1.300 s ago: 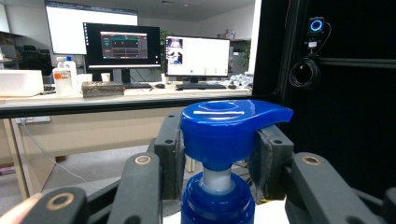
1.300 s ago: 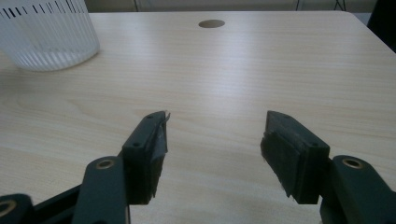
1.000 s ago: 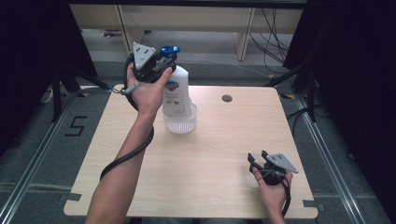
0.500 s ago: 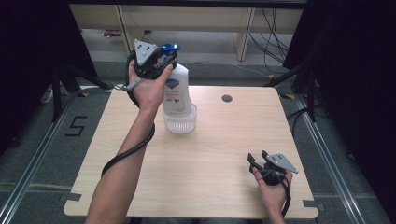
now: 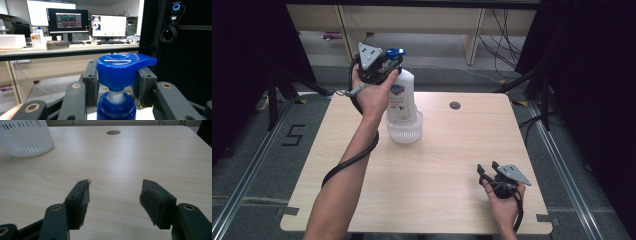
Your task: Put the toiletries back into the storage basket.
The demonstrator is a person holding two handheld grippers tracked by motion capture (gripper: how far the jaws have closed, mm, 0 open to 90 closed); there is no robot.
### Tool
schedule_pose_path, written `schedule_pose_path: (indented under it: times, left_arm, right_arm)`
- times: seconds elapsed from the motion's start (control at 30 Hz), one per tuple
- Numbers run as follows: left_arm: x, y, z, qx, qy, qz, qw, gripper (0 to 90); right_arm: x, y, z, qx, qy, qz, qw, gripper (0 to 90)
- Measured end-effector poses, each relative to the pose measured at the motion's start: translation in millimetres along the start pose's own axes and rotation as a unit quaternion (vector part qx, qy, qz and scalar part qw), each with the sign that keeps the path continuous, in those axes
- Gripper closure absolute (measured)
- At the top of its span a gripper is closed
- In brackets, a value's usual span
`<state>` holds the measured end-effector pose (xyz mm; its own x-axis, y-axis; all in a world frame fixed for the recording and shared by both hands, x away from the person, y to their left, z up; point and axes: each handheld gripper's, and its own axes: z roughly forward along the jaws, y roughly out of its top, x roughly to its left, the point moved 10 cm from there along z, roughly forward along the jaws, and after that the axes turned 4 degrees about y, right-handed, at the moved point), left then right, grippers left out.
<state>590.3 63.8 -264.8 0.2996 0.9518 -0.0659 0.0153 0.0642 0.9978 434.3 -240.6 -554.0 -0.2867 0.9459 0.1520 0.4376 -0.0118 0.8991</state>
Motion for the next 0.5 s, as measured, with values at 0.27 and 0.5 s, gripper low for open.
schedule_pose_path:
  times: [0.27, 0.5]
  left_arm:
    - [-0.6, -3.2, 3.2, 0.003, -0.002, 0.000, 1.0000, 59.8]
    - [-0.4, -5.6, 5.1, 0.004, -0.004, 0.001, 1.0000, 59.8]
  right_arm:
    - [0.4, -0.2, -0.1, 0.000, 0.000, 0.004, 1.0000, 40.5]
    - [-4.7, 2.6, 0.7, -0.010, -0.004, -0.026, 0.9996, 40.5]
